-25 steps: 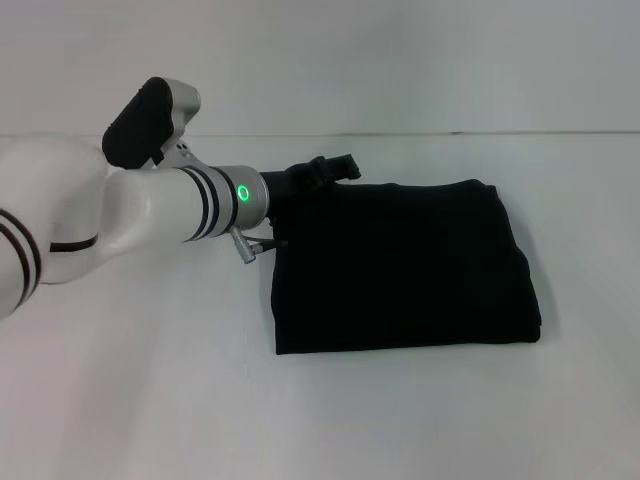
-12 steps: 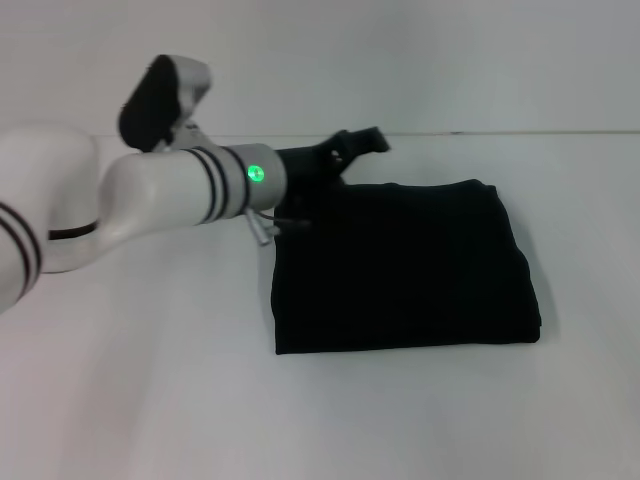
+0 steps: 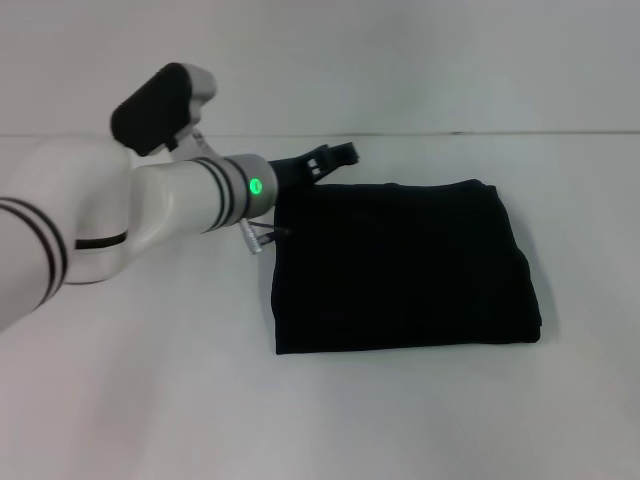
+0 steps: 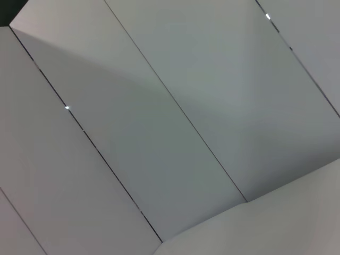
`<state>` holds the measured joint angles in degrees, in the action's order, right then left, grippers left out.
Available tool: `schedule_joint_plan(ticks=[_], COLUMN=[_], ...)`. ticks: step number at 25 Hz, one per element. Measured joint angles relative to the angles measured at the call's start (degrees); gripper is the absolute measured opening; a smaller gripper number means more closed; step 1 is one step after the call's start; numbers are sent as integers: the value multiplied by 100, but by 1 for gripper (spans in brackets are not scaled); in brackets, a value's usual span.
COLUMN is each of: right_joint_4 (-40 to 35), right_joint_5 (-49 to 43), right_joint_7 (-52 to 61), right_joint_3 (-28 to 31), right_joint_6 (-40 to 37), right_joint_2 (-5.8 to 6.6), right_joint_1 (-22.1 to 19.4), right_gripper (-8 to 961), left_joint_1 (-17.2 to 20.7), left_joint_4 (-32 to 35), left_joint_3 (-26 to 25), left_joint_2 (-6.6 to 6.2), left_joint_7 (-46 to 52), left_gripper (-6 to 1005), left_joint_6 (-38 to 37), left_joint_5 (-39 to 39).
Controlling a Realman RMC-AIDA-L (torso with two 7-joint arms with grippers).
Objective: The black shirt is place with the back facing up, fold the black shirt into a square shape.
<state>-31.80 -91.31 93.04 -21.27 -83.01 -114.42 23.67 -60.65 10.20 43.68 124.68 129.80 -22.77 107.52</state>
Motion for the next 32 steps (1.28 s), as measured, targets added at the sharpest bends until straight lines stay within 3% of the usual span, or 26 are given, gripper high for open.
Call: schedule_joint_plan(ticks=[7, 9, 13, 16, 18, 20, 22, 27, 32], right_joint_4=[0, 0, -11, -22, -23, -19, -40, -95, -149], right_joint_5=[-1, -1, -1, -1, -1, -10, -106, -707, -1335], right_joint_7=[38, 44, 126, 146, 147, 154, 216, 699, 1597], right_joint_3=[0, 0, 0, 0, 0, -8, -15, -25, -39], right_joint_6=[9, -5, -33, -39, -41, -42, -42, -46, -27], right_joint_2=[-5, 6, 18, 18, 17, 17, 20, 177, 449], right_joint_1=[47, 45, 10, -3, 3, 28, 78, 328, 699], right_gripper=[656, 655, 655, 655, 655, 656, 656, 655, 655], left_joint_1=[248, 424, 1047, 1422, 1566, 1677, 1815, 2078, 2230], left_joint_4=[159, 435, 1330, 1763, 1787, 1808, 1896, 1968, 1953], left_joint_3=[0, 0, -74, -12, -46, -171, -452, -1212, -1381], left_joint_2=[-44, -44, -85, -293, -531, -644, -669, -781, -748], left_joint_7=[-12, -7, 395, 1286, 1820, 2041, 2133, 2212, 2100], left_gripper=[873, 871, 868, 865, 863, 861, 859, 855, 850], left_joint_6=[-224, -739, -2635, -3746, -4338, -4756, -5167, -5823, -5904], left_joint_5=[62, 53, 48, 404, 853, 1173, 1479, 2224, 2557])
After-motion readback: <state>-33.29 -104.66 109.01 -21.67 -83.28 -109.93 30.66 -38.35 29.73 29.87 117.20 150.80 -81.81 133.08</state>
